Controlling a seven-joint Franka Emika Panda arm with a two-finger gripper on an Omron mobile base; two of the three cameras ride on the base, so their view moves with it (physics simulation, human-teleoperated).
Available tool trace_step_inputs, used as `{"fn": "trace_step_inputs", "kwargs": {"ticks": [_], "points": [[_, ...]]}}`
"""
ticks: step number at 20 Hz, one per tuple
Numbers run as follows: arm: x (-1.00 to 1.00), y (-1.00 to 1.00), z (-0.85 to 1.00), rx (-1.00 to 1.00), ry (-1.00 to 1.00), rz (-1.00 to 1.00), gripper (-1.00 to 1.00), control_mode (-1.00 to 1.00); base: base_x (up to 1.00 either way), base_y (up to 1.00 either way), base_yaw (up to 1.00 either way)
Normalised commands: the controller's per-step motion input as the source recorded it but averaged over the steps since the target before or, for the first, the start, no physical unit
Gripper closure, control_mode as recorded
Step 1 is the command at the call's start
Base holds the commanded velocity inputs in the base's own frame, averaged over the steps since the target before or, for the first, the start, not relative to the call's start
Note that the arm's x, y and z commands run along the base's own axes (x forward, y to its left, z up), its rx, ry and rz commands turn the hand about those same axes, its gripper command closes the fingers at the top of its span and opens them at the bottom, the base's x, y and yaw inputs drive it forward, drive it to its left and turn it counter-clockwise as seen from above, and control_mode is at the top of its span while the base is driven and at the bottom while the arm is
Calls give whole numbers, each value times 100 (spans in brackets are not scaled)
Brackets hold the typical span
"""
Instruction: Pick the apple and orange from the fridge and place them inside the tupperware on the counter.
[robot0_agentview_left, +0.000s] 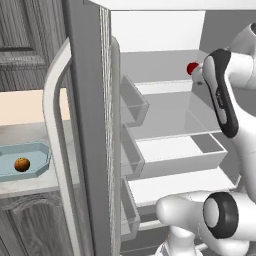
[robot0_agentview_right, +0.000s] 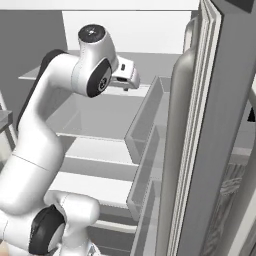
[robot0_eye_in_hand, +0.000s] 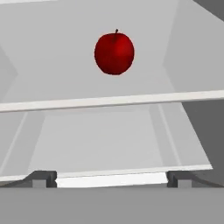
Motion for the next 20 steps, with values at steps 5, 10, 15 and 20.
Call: {"fn": "trace_step_inputs", "kwargs": {"ticks": [5, 10, 15, 20], "points": [[79, -3, 1, 0, 0, 0, -100, -100, 0, 0, 0], [71, -3, 0, 0, 0, -1, -100, -100, 0, 0, 0], [60, -8, 0, 0, 0, -7, -100, -100, 0, 0, 0], [44, -5, 0, 0, 0, -3, -100, -100, 0, 0, 0]]}}
